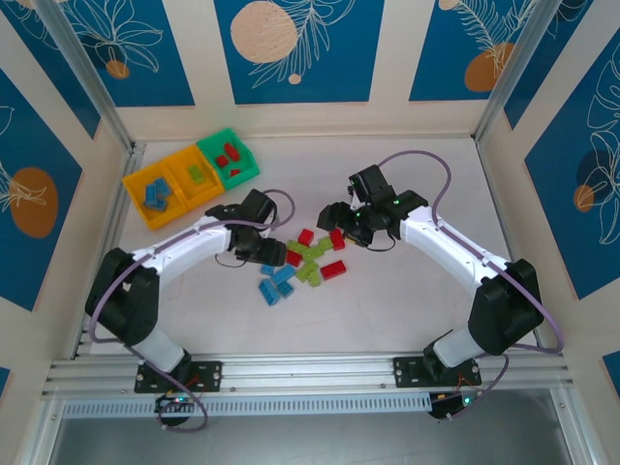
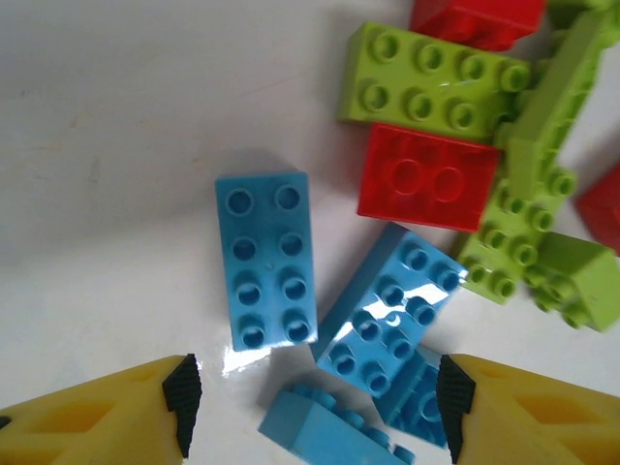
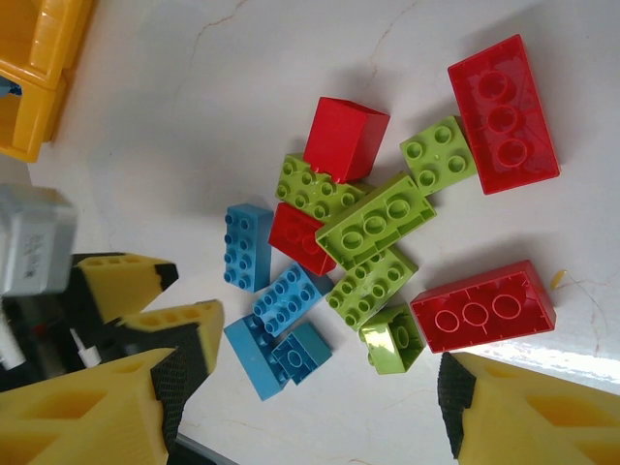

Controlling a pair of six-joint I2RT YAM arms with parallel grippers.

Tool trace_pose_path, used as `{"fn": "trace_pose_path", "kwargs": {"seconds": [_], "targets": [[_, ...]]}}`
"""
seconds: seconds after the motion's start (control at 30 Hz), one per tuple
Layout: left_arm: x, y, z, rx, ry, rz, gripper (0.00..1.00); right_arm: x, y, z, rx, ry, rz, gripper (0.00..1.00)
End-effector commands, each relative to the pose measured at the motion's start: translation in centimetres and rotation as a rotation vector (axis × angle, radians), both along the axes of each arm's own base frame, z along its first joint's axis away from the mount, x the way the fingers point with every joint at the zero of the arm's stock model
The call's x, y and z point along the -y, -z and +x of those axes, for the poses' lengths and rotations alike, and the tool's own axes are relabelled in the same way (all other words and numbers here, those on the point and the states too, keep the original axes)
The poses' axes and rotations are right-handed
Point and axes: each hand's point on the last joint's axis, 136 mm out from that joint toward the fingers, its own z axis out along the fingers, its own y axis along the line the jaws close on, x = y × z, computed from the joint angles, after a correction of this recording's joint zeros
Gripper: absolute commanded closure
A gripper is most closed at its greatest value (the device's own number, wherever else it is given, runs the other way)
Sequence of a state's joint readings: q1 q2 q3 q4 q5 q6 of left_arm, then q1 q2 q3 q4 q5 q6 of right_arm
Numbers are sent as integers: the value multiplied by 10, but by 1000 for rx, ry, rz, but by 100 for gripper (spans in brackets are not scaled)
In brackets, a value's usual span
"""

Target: Sort the legos into containers by color

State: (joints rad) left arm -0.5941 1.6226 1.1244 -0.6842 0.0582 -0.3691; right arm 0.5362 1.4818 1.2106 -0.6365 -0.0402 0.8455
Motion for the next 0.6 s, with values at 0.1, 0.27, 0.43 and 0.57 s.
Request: {"fn": "trace_pose_path", "kwargs": {"seconds": [0.1, 0.27, 0.43, 0.57], "targets": [[0, 30, 13, -19, -27, 72, 33, 5, -10, -2, 15, 10, -6, 28], [-1, 49, 11, -74, -34, 107, 38, 8, -12, -3, 20, 16, -12, 28], [-13, 54, 13, -61, -73, 148, 58, 9, -10, -4, 13, 19, -12, 28], [-23, 32, 20, -13, -113, 107, 66, 8, -11, -3, 14, 18, -8, 28]]}}
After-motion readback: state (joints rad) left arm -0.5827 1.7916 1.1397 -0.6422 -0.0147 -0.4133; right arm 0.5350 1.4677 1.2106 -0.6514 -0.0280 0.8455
